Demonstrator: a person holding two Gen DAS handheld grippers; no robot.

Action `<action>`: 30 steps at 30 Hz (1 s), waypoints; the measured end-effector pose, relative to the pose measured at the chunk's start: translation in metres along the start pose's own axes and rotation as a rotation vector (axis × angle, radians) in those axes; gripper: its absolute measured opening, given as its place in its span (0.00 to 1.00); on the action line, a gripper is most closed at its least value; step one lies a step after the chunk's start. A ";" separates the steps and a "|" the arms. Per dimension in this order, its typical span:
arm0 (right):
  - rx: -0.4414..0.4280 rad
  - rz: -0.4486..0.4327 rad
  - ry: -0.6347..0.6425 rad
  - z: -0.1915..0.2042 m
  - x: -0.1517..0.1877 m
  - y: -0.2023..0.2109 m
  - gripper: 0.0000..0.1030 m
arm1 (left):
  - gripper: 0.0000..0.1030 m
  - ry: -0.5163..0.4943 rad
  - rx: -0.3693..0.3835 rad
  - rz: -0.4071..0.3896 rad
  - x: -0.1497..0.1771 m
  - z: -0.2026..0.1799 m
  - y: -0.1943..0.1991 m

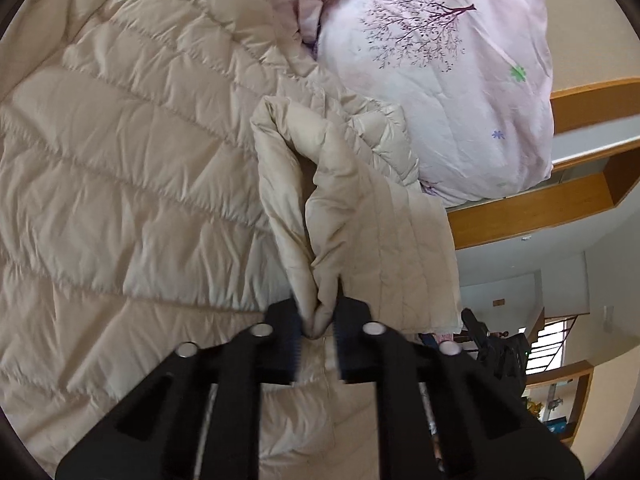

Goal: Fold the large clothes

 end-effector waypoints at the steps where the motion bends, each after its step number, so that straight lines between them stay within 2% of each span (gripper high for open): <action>1: 0.008 -0.014 -0.002 -0.001 -0.003 0.001 0.65 | 0.07 -0.024 -0.003 -0.019 -0.004 -0.003 0.005; 6: 0.033 -0.048 0.021 0.004 -0.005 0.001 0.62 | 0.06 -0.095 -0.046 -0.161 -0.030 -0.005 0.053; 8: 0.050 -0.052 0.033 0.003 -0.004 -0.002 0.59 | 0.06 -0.091 -0.067 -0.184 -0.038 0.003 0.065; 10: 0.087 -0.068 0.052 0.001 -0.005 -0.005 0.50 | 0.06 -0.081 -0.087 -0.181 -0.039 0.012 0.067; 12: 0.145 -0.089 0.095 -0.001 -0.006 -0.009 0.15 | 0.06 -0.071 -0.122 -0.166 -0.038 0.024 0.064; 15: 0.241 -0.114 0.174 -0.002 -0.002 -0.010 0.08 | 0.06 -0.054 -0.148 -0.134 -0.034 0.036 0.056; 19: 0.387 -0.076 0.269 -0.008 0.007 -0.016 0.11 | 0.07 -0.046 -0.183 -0.095 -0.028 0.046 0.046; 21: 0.449 -0.056 0.327 -0.006 0.013 -0.015 0.22 | 0.11 -0.050 -0.197 -0.088 -0.025 0.048 0.047; 22: 0.477 -0.048 0.356 -0.003 0.017 -0.014 0.28 | 0.15 -0.053 -0.200 -0.086 -0.025 0.048 0.048; 23: 0.497 -0.042 0.387 0.003 0.021 -0.012 0.38 | 0.21 -0.056 -0.205 -0.086 -0.024 0.048 0.052; 24: 0.515 -0.041 0.435 0.013 0.028 -0.008 0.40 | 0.27 -0.061 -0.206 -0.089 -0.024 0.047 0.056; 26: 0.501 -0.045 0.539 0.042 0.042 -0.004 0.39 | 0.53 -0.085 -0.206 -0.109 -0.021 0.045 0.071; 28: 0.458 -0.043 0.627 0.070 0.057 -0.006 0.40 | 0.64 -0.111 -0.208 -0.147 -0.017 0.044 0.090; 30: 0.387 -0.002 0.730 0.104 0.078 -0.022 0.37 | 0.64 -0.125 -0.195 -0.184 -0.013 0.048 0.117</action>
Point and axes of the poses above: each gripper's, at about its wrist camera, not at the fingertips, and y roughly against the way its jaws point, z to its left, x to its underside, the point moved 8 cm from there along -y, roughly the way its jaws point
